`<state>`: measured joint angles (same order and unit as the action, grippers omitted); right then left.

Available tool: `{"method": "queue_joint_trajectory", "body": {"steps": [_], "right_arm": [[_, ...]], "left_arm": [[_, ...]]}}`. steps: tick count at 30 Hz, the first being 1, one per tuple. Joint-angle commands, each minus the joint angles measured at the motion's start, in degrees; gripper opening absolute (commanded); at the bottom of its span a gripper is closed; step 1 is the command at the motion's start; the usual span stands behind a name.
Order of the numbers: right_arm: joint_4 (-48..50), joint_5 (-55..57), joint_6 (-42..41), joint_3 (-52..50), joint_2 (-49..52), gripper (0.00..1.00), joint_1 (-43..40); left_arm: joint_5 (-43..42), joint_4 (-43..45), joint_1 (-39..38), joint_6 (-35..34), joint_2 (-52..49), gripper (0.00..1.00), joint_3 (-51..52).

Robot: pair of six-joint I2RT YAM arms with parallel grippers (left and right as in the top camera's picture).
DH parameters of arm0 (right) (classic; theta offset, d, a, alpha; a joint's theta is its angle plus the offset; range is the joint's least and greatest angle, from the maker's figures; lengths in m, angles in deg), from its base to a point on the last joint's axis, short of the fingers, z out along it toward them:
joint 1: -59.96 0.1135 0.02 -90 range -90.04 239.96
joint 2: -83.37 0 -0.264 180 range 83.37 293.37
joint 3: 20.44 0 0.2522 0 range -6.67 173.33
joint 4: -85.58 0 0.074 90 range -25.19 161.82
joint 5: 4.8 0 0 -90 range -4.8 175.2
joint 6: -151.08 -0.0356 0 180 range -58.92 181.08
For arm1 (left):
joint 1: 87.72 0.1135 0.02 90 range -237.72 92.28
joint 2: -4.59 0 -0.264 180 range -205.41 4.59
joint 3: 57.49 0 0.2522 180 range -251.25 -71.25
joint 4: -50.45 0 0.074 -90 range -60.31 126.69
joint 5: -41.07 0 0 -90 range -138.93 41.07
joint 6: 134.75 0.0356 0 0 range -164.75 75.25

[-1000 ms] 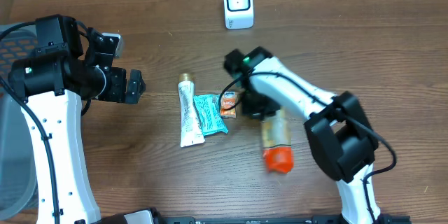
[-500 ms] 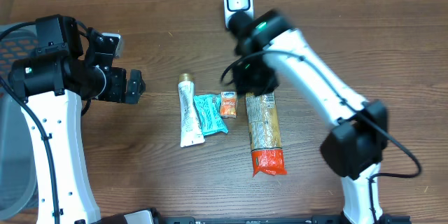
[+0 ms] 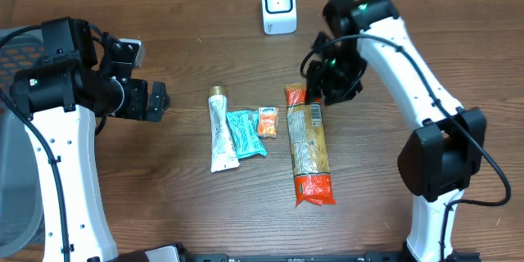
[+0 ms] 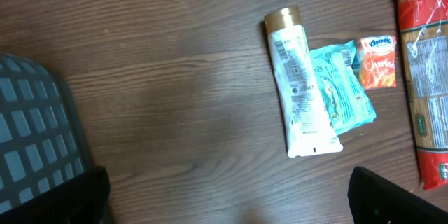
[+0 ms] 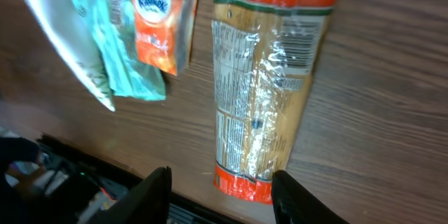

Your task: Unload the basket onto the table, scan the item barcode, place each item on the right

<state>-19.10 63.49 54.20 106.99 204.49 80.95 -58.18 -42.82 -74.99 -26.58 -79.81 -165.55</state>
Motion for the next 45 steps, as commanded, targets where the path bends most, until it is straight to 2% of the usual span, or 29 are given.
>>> {"method": "queue_joint_trajectory", "body": {"steps": [1, 6, 16, 20, 27, 29, 31, 34, 36, 41, 45], "right_arm": [[2.95, -0.72, 1.36, -6.82, -1.01, 0.49, 1.44], [8.22, -0.92, 1.6, -14.93, -1.01, 0.48, -0.48], [13.07, -14.25, 15.58, -24.35, -1.01, 0.49, -9.18], [18.91, -22.14, 20.5, -32.81, -1.01, 0.49, -11.56], [28.35, -26.51, 20.15, -41.42, -1.01, 0.48, -10.64], [31.15, -26.6, 17.66, -43.06, -1.01, 0.48, -10.1], [34.99, -26.6, 13.53, -44.98, -1.01, 0.42, -9.35], [38.34, -26.58, 9.75, -46.53, -1.01, 0.13, -8.48], [38.4, -26.6, 9.62, -46.49, -1.01, 0.04, -8.41], [36.83, -26.6, 8.33, -44.81, -1.44, 0.04, -9.31], [32.44, -24.3, 8.28, -41.33, -5.68, 0.04, -10.36]], "left_arm": [[-0.68, 0.07, -0.07, 0.02, 0.5, 1.0, -0.24], [-0.68, 0.07, -0.04, 0.02, 0.5, 1.0, -0.24], [-0.68, 0.07, -0.04, 0.02, 0.5, 1.0, -0.24], [-0.68, 0.07, -0.04, 0.02, 0.5, 1.0, -0.24], [-0.68, 0.07, -0.04, 0.04, 0.5, 1.0, -0.24], [-0.68, 0.07, -0.04, 0.02, 0.5, 1.0, -0.24], [-0.68, 0.09, -0.04, 0.02, 0.5, 1.0, -0.24], [-0.68, 0.07, -0.04, 0.02, 0.5, 1.0, -0.24], [-0.68, 0.07, -0.07, 0.04, 0.5, 1.0, -0.24], [-0.68, 0.09, -0.04, 0.02, 0.5, 1.0, -0.24], [-0.68, 0.09, -0.04, 0.02, 0.5, 1.0, -0.24]]}}
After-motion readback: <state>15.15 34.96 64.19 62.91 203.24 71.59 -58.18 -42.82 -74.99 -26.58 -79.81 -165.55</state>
